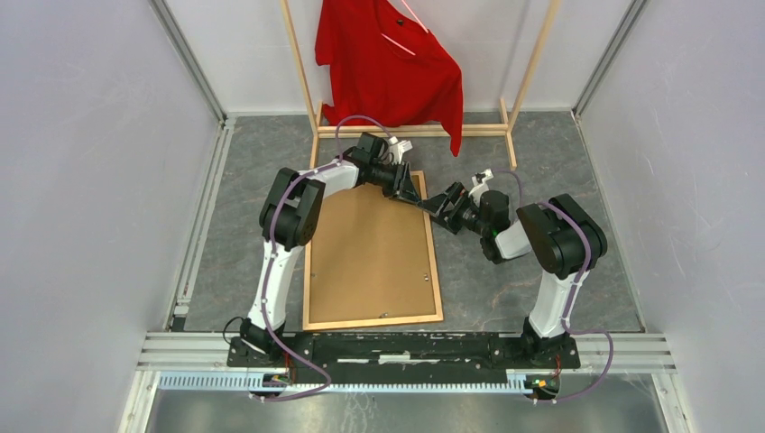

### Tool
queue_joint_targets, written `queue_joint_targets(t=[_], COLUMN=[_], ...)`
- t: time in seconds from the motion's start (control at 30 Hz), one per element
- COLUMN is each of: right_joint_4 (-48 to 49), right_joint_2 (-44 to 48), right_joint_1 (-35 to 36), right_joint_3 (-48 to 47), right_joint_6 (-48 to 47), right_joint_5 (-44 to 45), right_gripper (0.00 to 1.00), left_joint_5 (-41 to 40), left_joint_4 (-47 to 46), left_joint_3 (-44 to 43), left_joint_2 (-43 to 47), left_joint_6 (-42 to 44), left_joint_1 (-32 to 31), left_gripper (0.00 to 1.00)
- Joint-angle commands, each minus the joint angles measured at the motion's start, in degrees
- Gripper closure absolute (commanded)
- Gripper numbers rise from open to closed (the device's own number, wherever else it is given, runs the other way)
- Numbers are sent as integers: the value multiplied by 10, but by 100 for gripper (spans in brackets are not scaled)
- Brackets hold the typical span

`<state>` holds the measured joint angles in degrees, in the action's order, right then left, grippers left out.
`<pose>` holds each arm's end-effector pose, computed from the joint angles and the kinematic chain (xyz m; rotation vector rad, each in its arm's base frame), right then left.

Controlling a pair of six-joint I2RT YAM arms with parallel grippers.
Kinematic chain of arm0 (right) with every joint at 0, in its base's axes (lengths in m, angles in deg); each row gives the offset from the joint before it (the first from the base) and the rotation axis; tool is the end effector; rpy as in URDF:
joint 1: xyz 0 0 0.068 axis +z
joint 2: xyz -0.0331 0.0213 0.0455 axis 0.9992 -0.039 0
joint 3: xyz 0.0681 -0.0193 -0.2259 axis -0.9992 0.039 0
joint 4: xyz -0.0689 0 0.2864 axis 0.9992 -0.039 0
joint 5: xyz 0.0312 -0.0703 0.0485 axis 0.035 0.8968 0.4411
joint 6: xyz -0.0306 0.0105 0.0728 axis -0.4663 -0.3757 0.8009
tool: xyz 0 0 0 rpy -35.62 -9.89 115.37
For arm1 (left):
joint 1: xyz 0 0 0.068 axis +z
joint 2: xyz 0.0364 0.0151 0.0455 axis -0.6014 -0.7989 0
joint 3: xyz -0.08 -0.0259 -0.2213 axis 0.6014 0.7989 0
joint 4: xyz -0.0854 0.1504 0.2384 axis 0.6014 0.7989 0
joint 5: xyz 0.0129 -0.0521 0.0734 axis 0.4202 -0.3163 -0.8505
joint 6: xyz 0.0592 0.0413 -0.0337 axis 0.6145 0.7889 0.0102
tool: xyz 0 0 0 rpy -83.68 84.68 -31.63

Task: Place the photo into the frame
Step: Install the photo frame at the center of the board.

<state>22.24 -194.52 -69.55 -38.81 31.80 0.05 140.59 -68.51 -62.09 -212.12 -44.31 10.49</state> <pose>0.3153 0.1364 0.0280 0.4436 2.0448 1.3567 0.4329 -0.2758 0.0590 0.6180 2.4131 -1.4395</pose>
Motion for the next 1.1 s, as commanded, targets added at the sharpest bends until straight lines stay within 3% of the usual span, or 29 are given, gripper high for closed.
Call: queue_joint_targets(t=[0.0, 0.47, 0.8, 1.07], right_joint_4=[24, 27, 18, 20], right_joint_2=[-6, -10, -8, -7], right_joint_1=[6, 5, 6, 5], right_joint_3=[3, 1, -4, -4], right_joint_6=[7, 10, 5, 6], right_joint_5=[-7, -11, -10, -10], right_gripper=[2, 2, 2, 2], left_joint_5=[22, 25, -13, -31], left_joint_4=[18, 34, 69, 49], left_joint_3=[-12, -19, -59, -54], left_joint_2=[-9, -17, 10, 8], left_joint_6=[32, 44, 94, 83], left_joint_1=[-9, -23, -19, -18], left_gripper=[65, 66, 66, 67])
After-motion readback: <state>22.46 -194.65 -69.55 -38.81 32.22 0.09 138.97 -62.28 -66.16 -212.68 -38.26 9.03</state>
